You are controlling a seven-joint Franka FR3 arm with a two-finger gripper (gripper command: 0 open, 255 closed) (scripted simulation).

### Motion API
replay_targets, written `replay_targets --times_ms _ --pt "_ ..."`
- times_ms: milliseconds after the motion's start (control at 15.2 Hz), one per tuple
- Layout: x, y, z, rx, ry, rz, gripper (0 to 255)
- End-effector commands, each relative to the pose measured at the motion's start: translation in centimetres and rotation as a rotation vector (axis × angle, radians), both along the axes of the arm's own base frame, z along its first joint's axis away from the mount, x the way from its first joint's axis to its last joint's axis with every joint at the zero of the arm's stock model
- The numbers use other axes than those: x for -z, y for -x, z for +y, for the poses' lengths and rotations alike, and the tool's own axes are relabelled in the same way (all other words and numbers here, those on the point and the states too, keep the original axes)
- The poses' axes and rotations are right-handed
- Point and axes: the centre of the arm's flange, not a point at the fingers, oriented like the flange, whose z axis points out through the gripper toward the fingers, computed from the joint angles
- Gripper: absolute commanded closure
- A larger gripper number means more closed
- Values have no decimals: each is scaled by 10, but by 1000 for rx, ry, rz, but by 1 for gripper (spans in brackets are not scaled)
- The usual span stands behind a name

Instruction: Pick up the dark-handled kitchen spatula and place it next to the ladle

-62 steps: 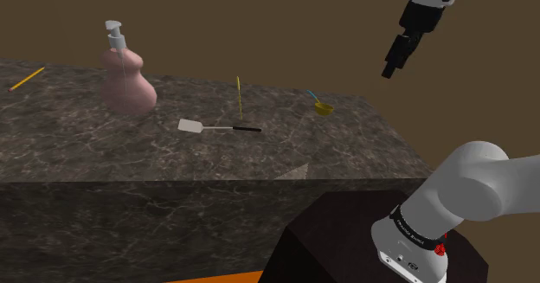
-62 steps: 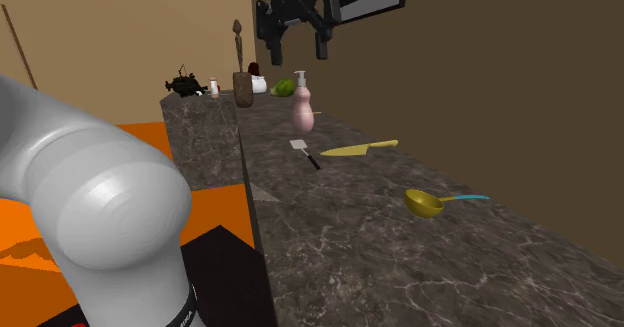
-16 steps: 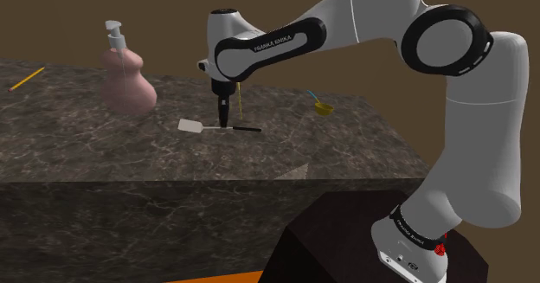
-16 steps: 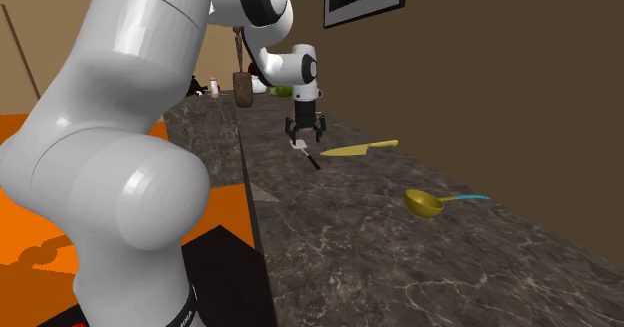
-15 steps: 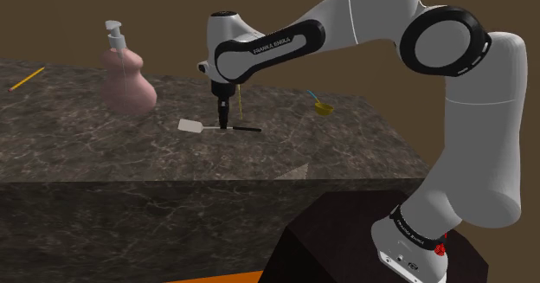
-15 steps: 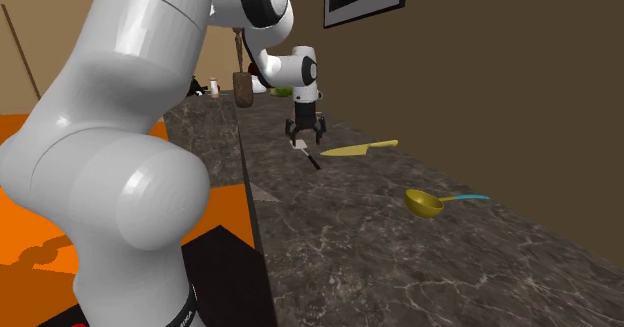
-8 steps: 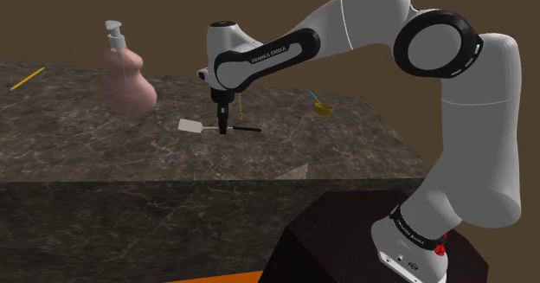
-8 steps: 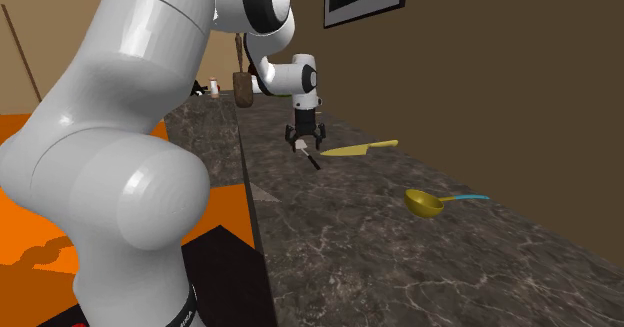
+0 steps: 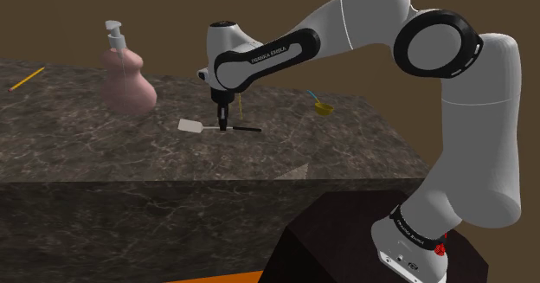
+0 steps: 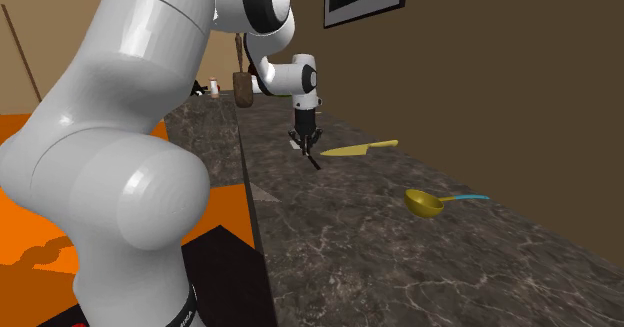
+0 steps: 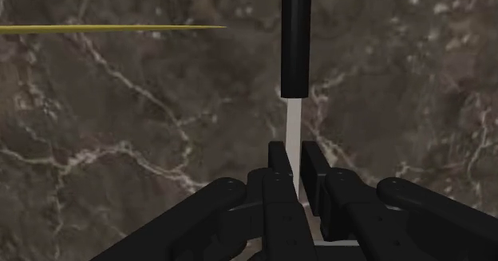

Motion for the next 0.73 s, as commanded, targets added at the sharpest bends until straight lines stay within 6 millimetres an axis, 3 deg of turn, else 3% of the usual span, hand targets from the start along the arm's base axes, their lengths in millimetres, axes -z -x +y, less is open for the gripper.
replay_targets --times_ms 0,330,660 --pt "0 0 0 0 0 0 255" --pt "0 0 0 0 0 0 255" --pt "-26 0 0 0 0 0 255"
